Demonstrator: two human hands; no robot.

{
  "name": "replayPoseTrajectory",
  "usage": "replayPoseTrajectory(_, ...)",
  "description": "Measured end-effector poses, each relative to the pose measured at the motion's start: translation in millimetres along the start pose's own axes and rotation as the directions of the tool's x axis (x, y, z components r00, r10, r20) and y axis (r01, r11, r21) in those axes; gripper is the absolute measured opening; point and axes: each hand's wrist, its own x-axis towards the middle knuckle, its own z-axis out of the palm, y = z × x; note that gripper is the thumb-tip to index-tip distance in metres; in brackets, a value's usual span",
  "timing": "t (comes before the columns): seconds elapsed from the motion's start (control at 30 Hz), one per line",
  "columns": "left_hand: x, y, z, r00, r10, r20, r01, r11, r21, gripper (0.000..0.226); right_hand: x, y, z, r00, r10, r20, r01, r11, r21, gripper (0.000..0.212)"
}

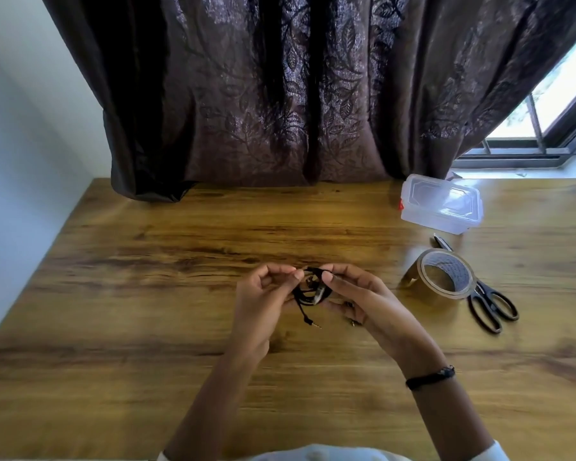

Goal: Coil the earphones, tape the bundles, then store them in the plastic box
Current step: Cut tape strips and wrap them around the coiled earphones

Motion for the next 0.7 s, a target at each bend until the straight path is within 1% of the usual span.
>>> replayPoseTrajectory(0.07,5.9,-8.3,-2.7,0.995,-0.100,0.008,0.100,0.994,-0.041,0.012,6.1,10.2,-4.7,0.999,0.022,-0.034,-0.024,0.998,-0.060,0.032)
replayPoseTrajectory(0.17,14.8,-20.7,-6.9,0.974,-0.223,0.047,0.226,0.970,-0.085,0.015,18.5,31.8,-9.5,0.983,0.015,-0.181,-0.043,0.987,-0.157,0.019)
replayPoseTrajectory(0.23,18.9,-30.0,-9.1,0.963,-0.259,0.074,0.263,0.963,-0.054,0.018,25.3,46.8,-12.0,0.971,-0.026,-0.238,-0.031,0.972,-0.234,0.012)
replayPoseTrajectory(0.3,22.9,-39.7,-10.4,0.955,-0.285,0.085,0.286,0.958,-0.002,0.022,31.9,60.4,-15.4,0.959,-0.068,-0.274,-0.028,0.944,-0.330,0.011)
replayPoseTrajectory(0.37,25.6,-47.7,-10.8,0.946,-0.315,0.077,0.314,0.949,0.021,0.021,36.7,70.5,-18.4,0.949,-0.102,-0.297,-0.037,0.902,-0.430,0.011)
replayPoseTrajectory(0.47,30.1,-54.8,-9.9,0.926,-0.371,0.068,0.370,0.929,0.031,0.017,41.3,78.6,-21.9,0.944,-0.124,-0.307,-0.059,0.850,-0.524,0.011)
replayPoseTrajectory(0.53,33.5,-57.8,-10.5,0.909,-0.408,0.085,0.407,0.913,0.026,0.017,42.5,81.7,-22.9,0.941,-0.157,-0.300,-0.040,0.827,-0.561,0.012)
replayPoseTrajectory(0.6,36.8,-59.4,-11.3,0.894,-0.435,0.106,0.436,0.900,0.020,0.017,42.3,84.4,-21.9,0.939,-0.217,-0.267,0.004,0.783,-0.622,0.015)
replayPoseTrajectory(0.7,39.0,-60.1,-11.2,0.883,-0.454,0.118,0.455,0.890,0.015,0.017,40.6,87.5,-18.7,0.923,-0.354,-0.153,0.124,0.648,-0.751,0.021)
